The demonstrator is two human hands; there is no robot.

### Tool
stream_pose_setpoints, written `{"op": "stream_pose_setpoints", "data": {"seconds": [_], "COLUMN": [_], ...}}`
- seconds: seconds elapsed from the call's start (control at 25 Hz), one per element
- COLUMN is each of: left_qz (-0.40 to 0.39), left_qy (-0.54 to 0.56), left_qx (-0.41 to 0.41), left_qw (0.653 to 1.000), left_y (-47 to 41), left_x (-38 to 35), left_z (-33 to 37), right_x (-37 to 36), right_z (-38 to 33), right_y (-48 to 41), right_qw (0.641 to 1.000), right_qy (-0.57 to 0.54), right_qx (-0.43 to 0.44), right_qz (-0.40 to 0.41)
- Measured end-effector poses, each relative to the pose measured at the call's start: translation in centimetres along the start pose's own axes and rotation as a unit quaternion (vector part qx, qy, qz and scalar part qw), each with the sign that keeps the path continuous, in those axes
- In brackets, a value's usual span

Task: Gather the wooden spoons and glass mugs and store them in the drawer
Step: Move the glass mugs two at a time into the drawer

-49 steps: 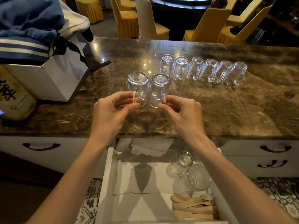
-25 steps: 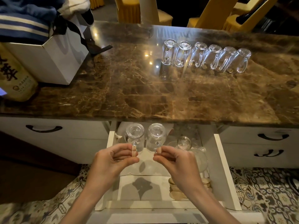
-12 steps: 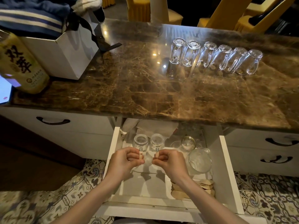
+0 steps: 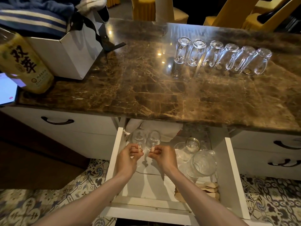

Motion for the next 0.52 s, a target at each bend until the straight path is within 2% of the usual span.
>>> {"op": "stream_pose_setpoints", "data": {"seconds": [0.2, 0.36, 0.52], "left_qz": [0.040, 0.072, 0.097], "left_qy": [0.039, -0.001, 0.021], "left_qx": [-0.008, -0.024, -0.013], "left_qw": [0.998, 0.997, 0.995], "left_y": [-2.0, -3.0, -3.8], "left_x": [-0.5, -0.7, -1.1], "left_z": [-0.1, -1.0, -1.8], "right_x": [-1.3, -2.3, -3.3], "right_z": [-0.1, 0.1, 0.4], "right_y": [-0.7, -1.5, -1.9], "right_qw": [0.999, 0.997, 0.997], "right_qy": [0.040, 0.076, 0.071], "right_qx": [0.019, 0.021, 0.008], "right_qz": [0.005, 0.004, 0.004]}}
Point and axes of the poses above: each hand's wrist, its own y-axis away from the middle knuckle, its own x-axis out of the back of the hand, z = x × y, the point moved 6 cm from there along -y, towards the middle knuckle, and after that the axes turned 4 degrees about x, right-handed, at the moved point
